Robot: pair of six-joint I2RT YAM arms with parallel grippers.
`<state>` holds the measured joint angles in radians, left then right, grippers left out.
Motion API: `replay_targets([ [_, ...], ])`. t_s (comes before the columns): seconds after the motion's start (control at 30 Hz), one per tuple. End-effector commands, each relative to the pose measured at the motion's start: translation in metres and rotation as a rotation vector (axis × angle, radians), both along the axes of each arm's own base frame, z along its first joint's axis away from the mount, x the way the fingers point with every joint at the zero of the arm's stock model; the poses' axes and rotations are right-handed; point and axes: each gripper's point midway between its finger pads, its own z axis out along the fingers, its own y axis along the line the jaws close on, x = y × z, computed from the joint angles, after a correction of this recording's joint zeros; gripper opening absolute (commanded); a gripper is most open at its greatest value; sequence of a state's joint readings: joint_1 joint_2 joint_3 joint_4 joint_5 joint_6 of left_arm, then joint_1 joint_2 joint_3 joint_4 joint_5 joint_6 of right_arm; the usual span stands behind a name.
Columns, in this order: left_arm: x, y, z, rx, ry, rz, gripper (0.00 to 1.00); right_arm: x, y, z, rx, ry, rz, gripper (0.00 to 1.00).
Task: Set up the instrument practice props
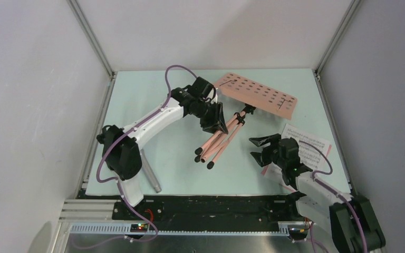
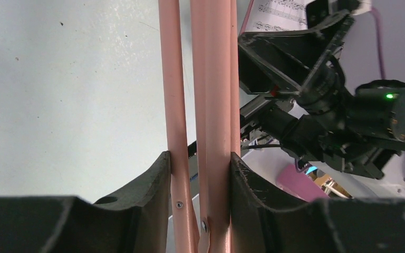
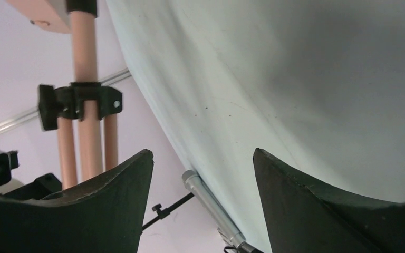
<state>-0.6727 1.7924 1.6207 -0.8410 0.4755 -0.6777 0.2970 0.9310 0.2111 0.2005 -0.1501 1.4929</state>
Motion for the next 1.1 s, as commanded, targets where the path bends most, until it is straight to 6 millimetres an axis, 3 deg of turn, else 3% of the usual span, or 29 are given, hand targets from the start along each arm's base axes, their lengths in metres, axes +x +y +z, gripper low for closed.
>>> replay_targets([
  [0.0, 0.000, -0.023, 0.096, -0.269, -0.092, -0.032, 0.00, 0.021, 0.010, 0.032, 0.180, -0.115, -0.048, 0.75],
  [0.33, 0.003, -0.027, 0.106, -0.288, -0.094, -0.019, 0.00, 0.054, 0.009, 0.065, 0.241, -0.251, -0.096, 0.53],
  [0.47, 0.005, -0.028, 0.112, -0.299, -0.100, -0.015, 0.00, 0.070, 0.008, 0.074, 0.242, -0.288, -0.112, 0.58],
  [0.53, 0.005, -0.029, 0.112, -0.300, -0.098, -0.015, 0.00, 0.079, 0.010, 0.079, 0.245, -0.316, -0.098, 0.68],
  [0.7, 0.006, -0.029, 0.113, -0.300, -0.099, -0.008, 0.00, 0.101, 0.014, 0.077, 0.277, -0.307, -0.082, 0.74],
  [0.93, 0.008, -0.031, 0.113, -0.298, -0.103, -0.004, 0.00, 0.118, 0.018, 0.069, 0.262, -0.302, -0.089, 0.61],
  [1.07, 0.010, -0.028, 0.098, -0.262, -0.107, -0.003, 0.00, 0.118, 0.019, 0.056, 0.211, -0.278, -0.074, 0.59],
])
